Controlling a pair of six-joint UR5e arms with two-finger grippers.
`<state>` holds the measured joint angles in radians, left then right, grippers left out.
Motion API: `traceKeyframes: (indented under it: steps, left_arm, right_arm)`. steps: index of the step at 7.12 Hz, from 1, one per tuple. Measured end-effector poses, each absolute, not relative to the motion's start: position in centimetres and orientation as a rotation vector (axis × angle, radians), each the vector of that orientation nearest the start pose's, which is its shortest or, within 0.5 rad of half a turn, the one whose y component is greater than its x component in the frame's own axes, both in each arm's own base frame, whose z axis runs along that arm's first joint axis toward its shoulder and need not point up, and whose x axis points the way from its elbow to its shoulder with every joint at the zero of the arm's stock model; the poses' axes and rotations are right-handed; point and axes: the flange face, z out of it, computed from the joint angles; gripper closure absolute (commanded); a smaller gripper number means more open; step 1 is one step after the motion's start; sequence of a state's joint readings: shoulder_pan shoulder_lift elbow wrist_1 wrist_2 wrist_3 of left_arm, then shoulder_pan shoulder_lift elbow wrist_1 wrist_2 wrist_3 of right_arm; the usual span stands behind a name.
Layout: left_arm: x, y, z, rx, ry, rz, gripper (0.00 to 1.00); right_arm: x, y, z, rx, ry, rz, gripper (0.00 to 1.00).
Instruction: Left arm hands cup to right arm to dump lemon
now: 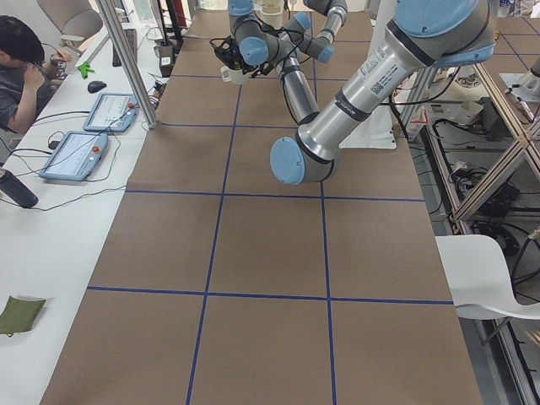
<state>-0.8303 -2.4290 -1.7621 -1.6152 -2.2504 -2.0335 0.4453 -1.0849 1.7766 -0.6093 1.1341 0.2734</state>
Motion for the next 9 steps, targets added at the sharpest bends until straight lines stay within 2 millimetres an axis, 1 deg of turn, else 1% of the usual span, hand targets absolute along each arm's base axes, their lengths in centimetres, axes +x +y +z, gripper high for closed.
traceKeyframes:
  steps: [6,9]
  left_arm:
    - [39.0,-49.8,3.4,-0.431,1.177,-0.717,1.00]
    - [39.2,-49.5,2.6,-0.430,1.185,-0.706,1.00]
  right_arm:
    - [-45.1,-40.8,17.8,1.462,-0.784,-0.294,0.01]
    - [-45.1,-40.7,17.8,1.462,-0.784,-0.294,0.01]
